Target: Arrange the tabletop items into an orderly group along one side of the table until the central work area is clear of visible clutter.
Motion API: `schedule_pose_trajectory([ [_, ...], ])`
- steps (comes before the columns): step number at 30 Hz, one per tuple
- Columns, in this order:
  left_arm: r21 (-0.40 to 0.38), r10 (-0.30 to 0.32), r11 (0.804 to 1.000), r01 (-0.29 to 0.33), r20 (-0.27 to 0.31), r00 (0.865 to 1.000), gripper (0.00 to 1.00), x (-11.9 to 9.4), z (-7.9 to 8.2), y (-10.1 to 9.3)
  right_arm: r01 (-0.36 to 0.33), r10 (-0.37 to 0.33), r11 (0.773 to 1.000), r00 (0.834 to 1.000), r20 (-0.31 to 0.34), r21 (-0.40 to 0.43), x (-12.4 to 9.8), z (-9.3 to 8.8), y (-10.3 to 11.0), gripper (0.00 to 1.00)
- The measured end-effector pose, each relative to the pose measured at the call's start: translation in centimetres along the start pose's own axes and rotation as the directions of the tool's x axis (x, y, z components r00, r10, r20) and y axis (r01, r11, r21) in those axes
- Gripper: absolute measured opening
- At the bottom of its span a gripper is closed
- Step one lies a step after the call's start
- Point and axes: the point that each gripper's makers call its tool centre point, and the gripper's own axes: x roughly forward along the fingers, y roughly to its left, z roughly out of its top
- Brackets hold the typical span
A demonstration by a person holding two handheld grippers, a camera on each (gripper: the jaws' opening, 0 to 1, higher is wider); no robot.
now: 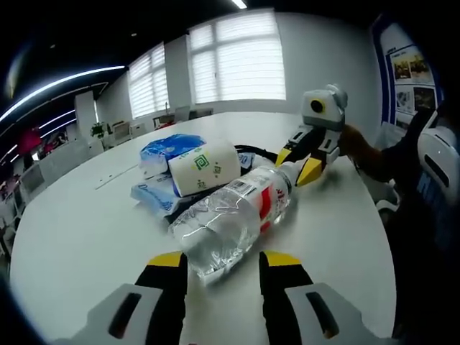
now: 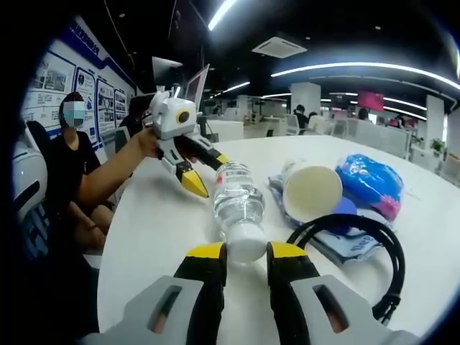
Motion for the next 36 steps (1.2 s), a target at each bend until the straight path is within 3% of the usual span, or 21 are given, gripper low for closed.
schedule_pose_trajectory([
  [36,0.007,-0.003,1.0,0.003,-0.013,1.0,0.37,-0.5,-0.2,-0.3,0.005,-0.002,0.999,0.998,0.07,-0.036,-1.3,3.4,0.7,0.2],
])
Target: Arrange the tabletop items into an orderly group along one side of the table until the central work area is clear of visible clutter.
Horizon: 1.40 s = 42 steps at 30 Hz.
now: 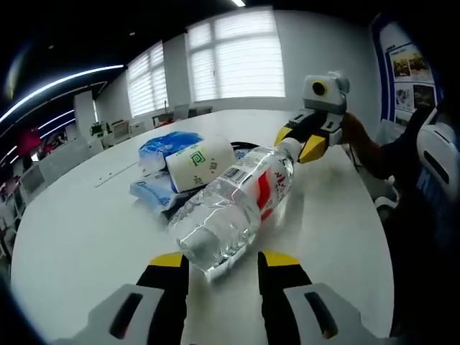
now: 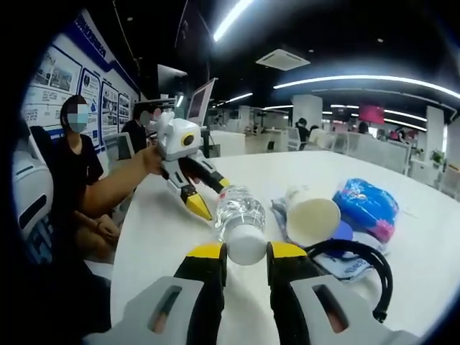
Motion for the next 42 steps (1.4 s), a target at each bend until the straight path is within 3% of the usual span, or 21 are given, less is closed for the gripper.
schedule_pose_trajectory([
  [42,0.014,-0.008,1.0,0.008,-0.019,1.0,0.34,-0.3,-0.5,-0.5,-0.004,0.005,1.0,0.999,0.038,-0.027,-0.3,2.0,0.7,0.2],
])
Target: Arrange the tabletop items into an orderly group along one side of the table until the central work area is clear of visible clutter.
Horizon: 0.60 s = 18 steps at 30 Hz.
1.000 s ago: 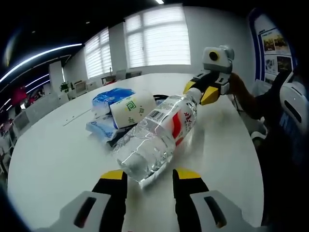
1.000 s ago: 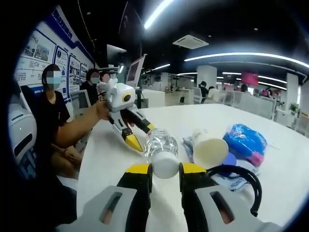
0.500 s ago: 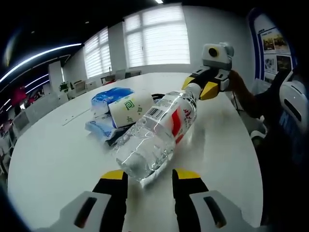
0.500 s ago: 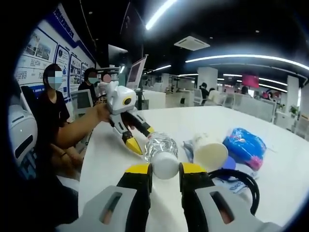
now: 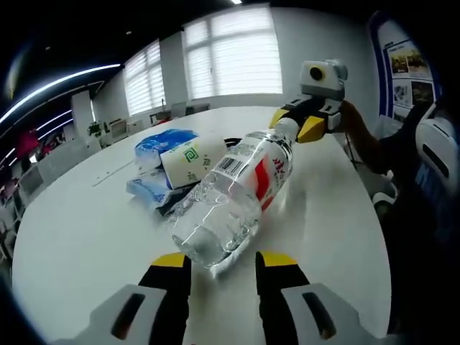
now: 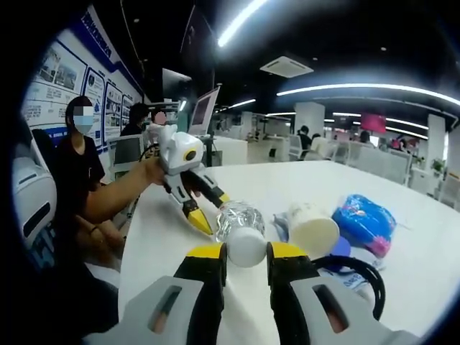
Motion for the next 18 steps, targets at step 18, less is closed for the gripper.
schedule_pose_trajectory([
  [18,0.0,0.002,1.0,-0.002,-0.005,1.0,0.33,-0.17,-0.16,0.14,-0.005,0.006,1.0,1.0,0.019,-0.031,-0.11,1.03,0.2,0.19],
])
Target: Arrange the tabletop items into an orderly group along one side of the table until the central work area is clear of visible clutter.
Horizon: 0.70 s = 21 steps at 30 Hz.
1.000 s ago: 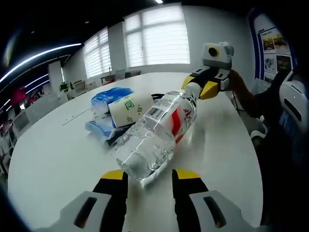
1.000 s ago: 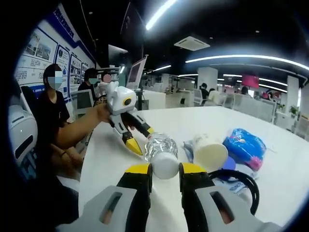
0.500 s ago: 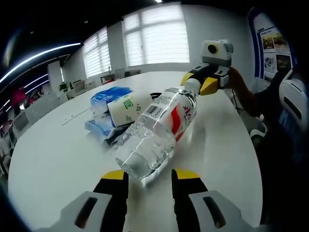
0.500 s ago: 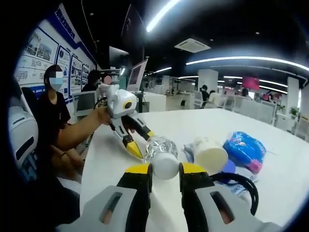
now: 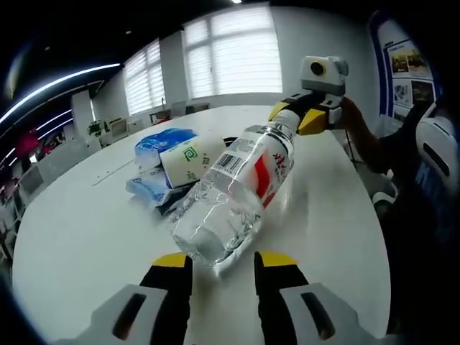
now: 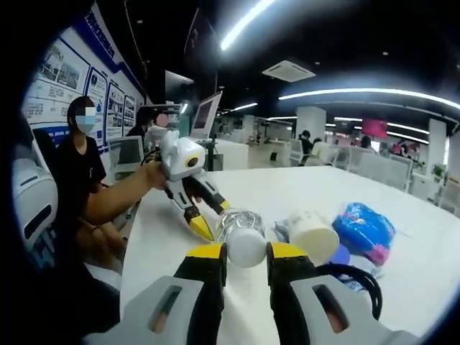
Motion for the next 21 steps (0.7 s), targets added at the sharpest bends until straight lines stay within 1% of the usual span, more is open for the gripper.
schedule_pose_trajectory([
  [7,-0.008,0.011,1.0,-0.01,0.016,1.0,0.32,-0.3,0.3,0.4,-0.004,0.004,1.0,1.0,0.013,0.003,0.0,0.5,0.1,0.19],
  [12,-0.01,0.026,1.0,-0.025,0.029,0.999,0.32,-0.8,0.7,0.7,-0.005,0.005,1.0,1.0,0.01,-0.003,0.1,0.7,0.1,0.19],
  [14,-0.008,0.033,0.999,-0.033,0.032,0.999,0.32,-0.9,0.8,0.3,-0.006,0.006,1.0,1.0,0.01,-0.005,0.1,0.8,0.1,0.19],
  [21,-0.002,0.055,0.998,-0.055,0.039,0.998,0.32,-1.2,1.1,0.3,-0.008,0.008,1.0,1.0,0.013,-0.011,0.3,1.3,0.1,0.19],
])
